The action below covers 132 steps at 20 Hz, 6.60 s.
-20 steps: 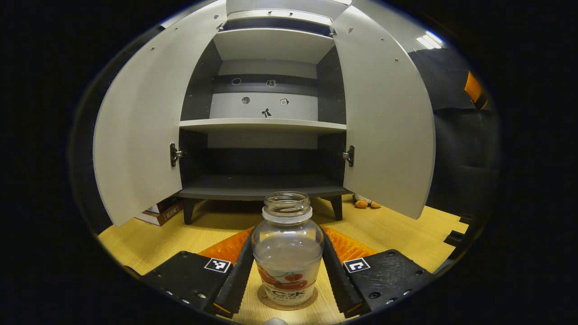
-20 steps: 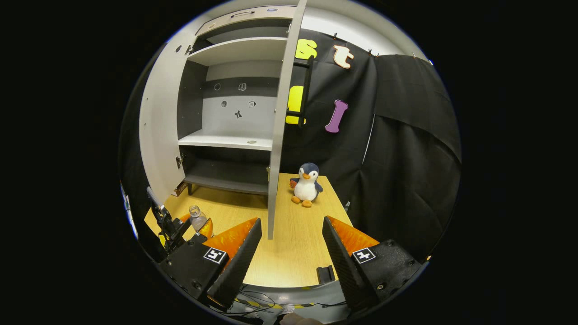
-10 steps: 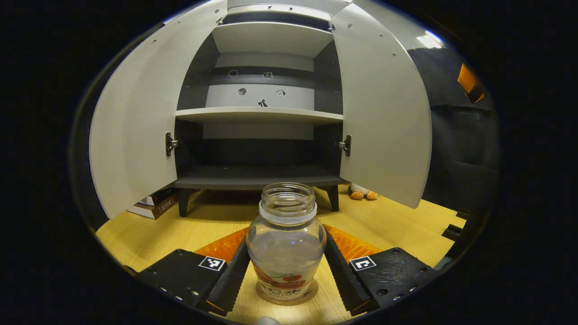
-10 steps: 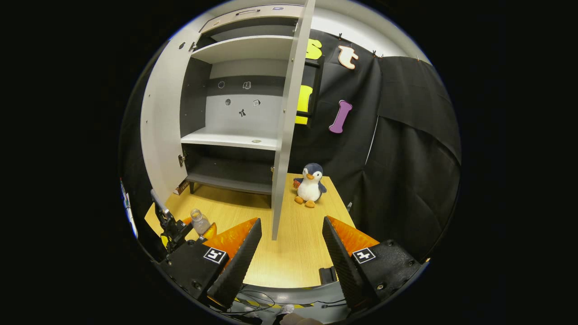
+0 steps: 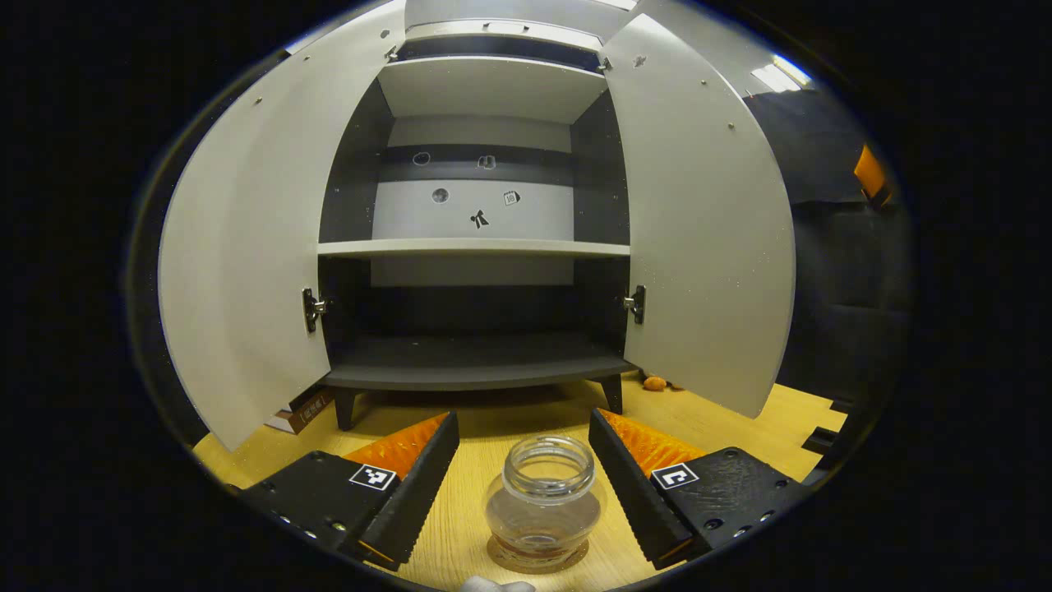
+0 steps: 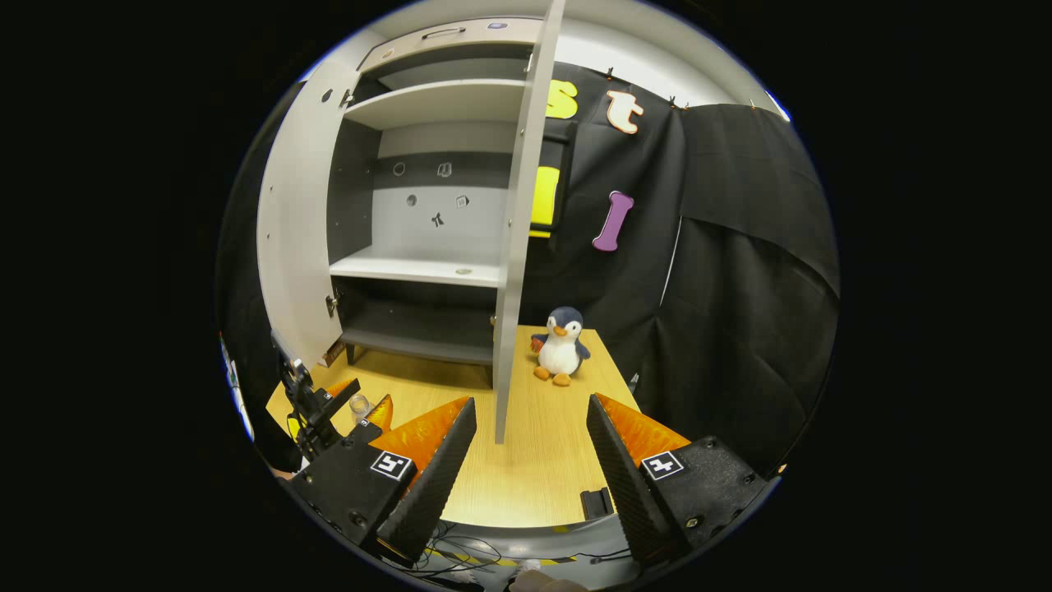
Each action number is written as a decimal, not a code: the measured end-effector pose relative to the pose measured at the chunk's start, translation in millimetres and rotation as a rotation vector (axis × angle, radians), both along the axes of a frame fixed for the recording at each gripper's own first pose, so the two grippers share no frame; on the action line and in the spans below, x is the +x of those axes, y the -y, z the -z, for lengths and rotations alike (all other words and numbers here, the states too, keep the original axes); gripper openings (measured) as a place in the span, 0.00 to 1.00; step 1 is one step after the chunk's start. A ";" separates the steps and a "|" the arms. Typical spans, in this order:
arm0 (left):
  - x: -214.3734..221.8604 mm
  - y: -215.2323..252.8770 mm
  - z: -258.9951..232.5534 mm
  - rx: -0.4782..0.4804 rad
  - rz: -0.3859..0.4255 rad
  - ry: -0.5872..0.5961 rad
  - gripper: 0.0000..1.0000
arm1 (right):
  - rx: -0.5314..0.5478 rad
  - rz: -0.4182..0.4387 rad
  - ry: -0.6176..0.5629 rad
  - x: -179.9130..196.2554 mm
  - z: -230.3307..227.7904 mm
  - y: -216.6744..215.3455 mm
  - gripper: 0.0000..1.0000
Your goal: Grasp the bottle in the cabinet with the left hand and place it on the coaster, then close the right door with the right hand and the left door with the left hand.
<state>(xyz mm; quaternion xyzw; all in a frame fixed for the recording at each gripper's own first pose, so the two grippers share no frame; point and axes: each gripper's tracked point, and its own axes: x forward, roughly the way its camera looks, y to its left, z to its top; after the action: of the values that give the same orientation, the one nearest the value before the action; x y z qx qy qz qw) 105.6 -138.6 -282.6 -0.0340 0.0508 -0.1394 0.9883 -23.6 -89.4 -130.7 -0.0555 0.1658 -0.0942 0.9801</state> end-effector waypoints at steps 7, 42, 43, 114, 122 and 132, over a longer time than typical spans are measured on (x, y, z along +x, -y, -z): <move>-0.3 -19.0 -97.5 -0.035 -0.022 0.055 0.96 | 0.035 -0.013 0.104 -8.9 -28.4 -5.1 0.84; -138.2 -171.2 -234.6 0.030 -0.358 0.042 0.95 | 0.084 -0.028 0.311 65.5 -127.4 93.8 0.83; -136.2 -168.6 -235.5 0.029 -0.362 0.039 0.95 | 0.097 -0.047 0.305 76.5 -131.2 97.2 0.83; -68.3 -344.0 -254.9 0.153 -0.426 0.078 0.96 | 0.144 -0.340 0.131 15.4 -51.0 -108.2 0.82; -12.7 -386.9 -282.3 0.159 -0.464 0.119 0.96 | 0.115 -0.349 0.123 9.7 -57.0 -103.2 0.82; 19.1 -391.3 -289.2 0.117 -0.440 0.110 0.93 | 0.133 -0.318 0.111 6.7 -52.8 -85.9 0.82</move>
<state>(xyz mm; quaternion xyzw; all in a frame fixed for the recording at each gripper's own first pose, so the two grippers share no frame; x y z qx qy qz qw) 124.7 252.7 6.6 0.0206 -0.0039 0.0812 0.9965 -16.9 -3.5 -77.9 -0.0110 0.1066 0.0702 0.9918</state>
